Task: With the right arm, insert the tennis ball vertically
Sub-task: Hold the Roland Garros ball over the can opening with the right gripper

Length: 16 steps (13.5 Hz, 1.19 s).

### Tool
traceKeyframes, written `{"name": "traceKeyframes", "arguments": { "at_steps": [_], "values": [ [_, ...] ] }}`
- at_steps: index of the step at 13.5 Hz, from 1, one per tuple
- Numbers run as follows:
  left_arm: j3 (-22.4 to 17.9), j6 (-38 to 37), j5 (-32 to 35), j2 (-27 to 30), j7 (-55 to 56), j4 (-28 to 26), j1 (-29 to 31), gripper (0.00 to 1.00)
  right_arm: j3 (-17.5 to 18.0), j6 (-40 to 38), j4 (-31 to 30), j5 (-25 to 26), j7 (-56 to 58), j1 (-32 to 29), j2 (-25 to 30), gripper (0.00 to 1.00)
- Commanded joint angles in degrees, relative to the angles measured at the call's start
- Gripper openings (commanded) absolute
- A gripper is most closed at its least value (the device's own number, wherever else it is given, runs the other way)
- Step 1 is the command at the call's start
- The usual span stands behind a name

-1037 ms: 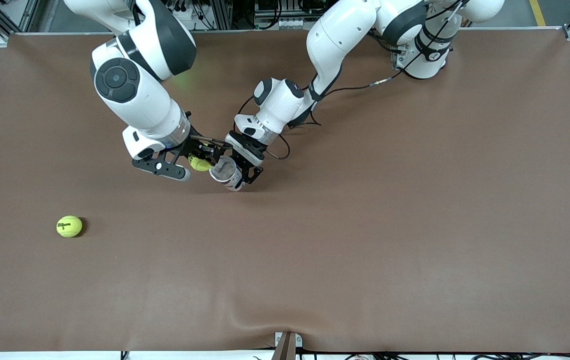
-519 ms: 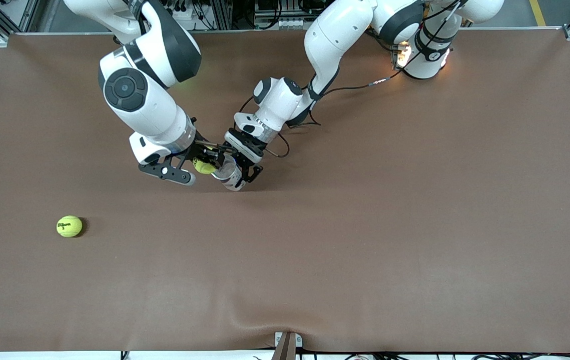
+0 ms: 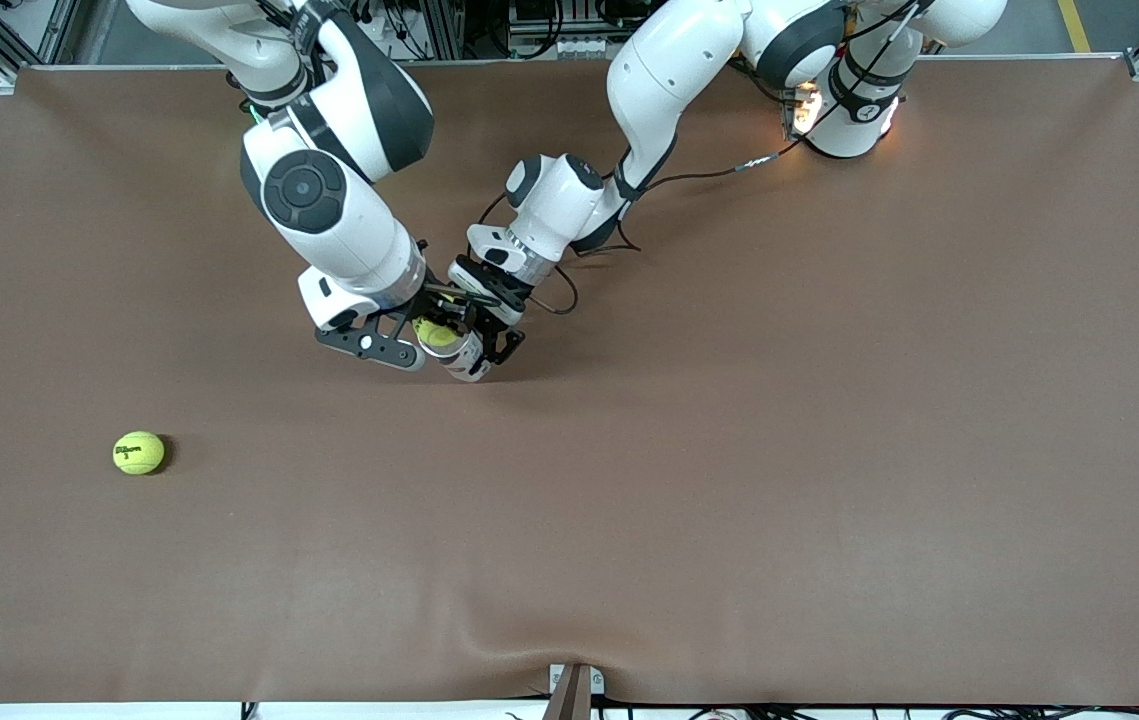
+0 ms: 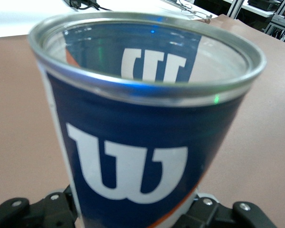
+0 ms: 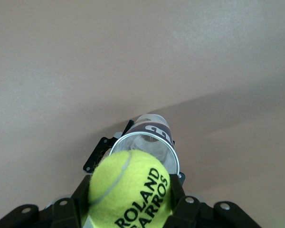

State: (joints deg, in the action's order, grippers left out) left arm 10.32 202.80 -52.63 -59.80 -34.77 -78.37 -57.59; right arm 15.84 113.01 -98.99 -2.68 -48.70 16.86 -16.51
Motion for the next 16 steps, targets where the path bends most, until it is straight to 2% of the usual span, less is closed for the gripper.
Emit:
{"name": "traceKeyframes", "arguments": {
  "at_steps": [1,7,8,9,10,13,16],
  "values": [
    [-0.39,-0.30,-0.02,-2.34,0.32,1.47,-0.68,0.77,-0.55,0.02,-0.85,2.93,-1.04,0.55,-0.36,0.00],
    [-0.39,-0.04,-0.02,-2.43,0.32,1.38,-0.68,0.77,-0.46,0.90,-1.39,3.12,-1.13,0.55,-1.06,0.00],
    [-0.39,-0.04,-0.02,-2.43,0.32,1.46,-0.68,0.77,-0.46,1.07,-1.30,3.03,-1.04,0.55,-1.15,0.17],
    [-0.39,-0.04,-0.02,-2.43,0.32,1.38,-0.68,0.77,-0.46,1.16,-1.21,2.94,-1.04,0.55,-1.24,0.49],
    [-0.39,-0.04,-0.02,-2.43,0.32,1.38,-0.68,0.77,-0.46,1.16,-1.21,2.86,-1.04,0.55,-1.59,0.75],
    [-0.39,-0.04,-0.02,-2.43,0.32,1.38,-0.68,0.77,-0.46,1.16,-1.03,2.77,-1.22,0.55,-1.59,0.93],
    [-0.39,-0.04,-0.02,-2.43,0.32,1.38,-0.68,0.77,-0.37,0.90,0.28,2.50,-1.13,0.46,-1.15,0.95]
  ]
}}
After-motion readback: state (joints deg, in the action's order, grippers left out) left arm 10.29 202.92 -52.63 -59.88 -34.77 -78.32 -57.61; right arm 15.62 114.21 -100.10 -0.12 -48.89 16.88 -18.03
